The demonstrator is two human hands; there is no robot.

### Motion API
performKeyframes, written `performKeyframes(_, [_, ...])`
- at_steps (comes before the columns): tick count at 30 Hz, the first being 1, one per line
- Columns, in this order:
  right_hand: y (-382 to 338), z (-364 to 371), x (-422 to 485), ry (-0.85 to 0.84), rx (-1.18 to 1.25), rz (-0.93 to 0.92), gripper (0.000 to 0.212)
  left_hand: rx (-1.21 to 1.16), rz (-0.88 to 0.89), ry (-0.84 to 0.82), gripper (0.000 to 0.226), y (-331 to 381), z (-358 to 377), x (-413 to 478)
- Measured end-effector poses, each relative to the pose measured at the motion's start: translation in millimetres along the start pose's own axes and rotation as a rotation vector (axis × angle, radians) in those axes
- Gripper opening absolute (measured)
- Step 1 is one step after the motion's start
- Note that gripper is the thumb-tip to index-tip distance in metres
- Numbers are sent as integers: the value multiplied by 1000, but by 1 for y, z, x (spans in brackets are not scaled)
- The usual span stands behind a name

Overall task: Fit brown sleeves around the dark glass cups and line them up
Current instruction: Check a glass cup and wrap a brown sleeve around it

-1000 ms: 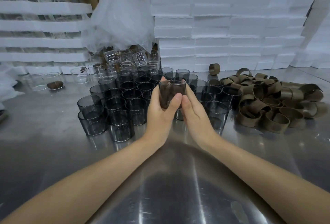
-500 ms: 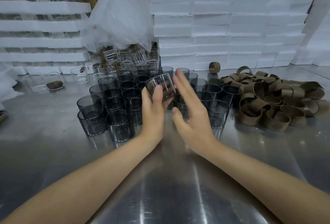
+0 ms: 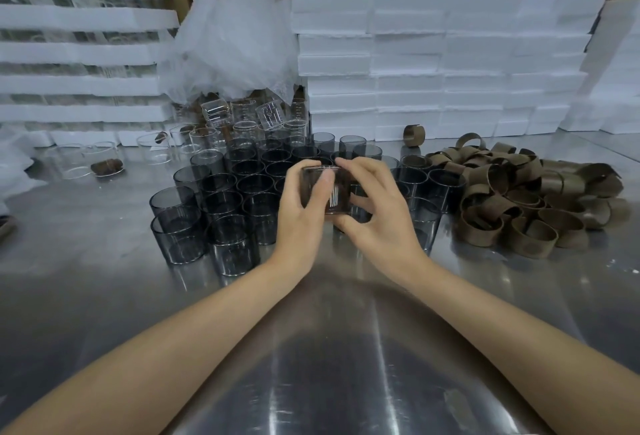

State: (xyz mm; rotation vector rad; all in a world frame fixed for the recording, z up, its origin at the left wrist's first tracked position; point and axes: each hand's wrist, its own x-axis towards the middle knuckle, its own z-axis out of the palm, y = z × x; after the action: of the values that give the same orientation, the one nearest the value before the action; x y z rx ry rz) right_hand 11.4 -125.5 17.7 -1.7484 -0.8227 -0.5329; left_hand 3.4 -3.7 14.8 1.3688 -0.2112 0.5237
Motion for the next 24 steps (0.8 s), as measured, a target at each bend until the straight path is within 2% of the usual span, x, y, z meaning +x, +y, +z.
performKeyframes(3, [-3, -2, 2, -18, 53, 28, 64, -81, -67, 17, 26, 1, 2, 3])
performKeyframes(7, [-5, -4, 3, 1, 132, 124, 63, -126, -97, 15, 57, 6, 0, 4])
performKeyframes(10, [-9, -9, 8, 90, 143, 176, 54, -74, -34, -110, 76, 2, -3, 1])
performKeyframes(12, [-13, -15, 12, 114, 110, 178, 42, -20, 0, -176, 67, -5, 0, -5])
performKeyframes(17, [-14, -28, 17, -8, -11, 184, 28, 10, 55, -97, 55, -7, 3, -7])
performKeyframes(18, [-12, -32, 19, -8, -42, 179, 36, 14, 56, -69, 56, -7, 3, -6])
performKeyframes(21, [-6, -49, 29, 96, -253, 196, 38, -34, -8, 10, 67, -5, 0, -3])
performKeyframes(24, [9, -80, 38, 248, -553, 250, 34, -152, -135, 55, 55, -7, -1, -2])
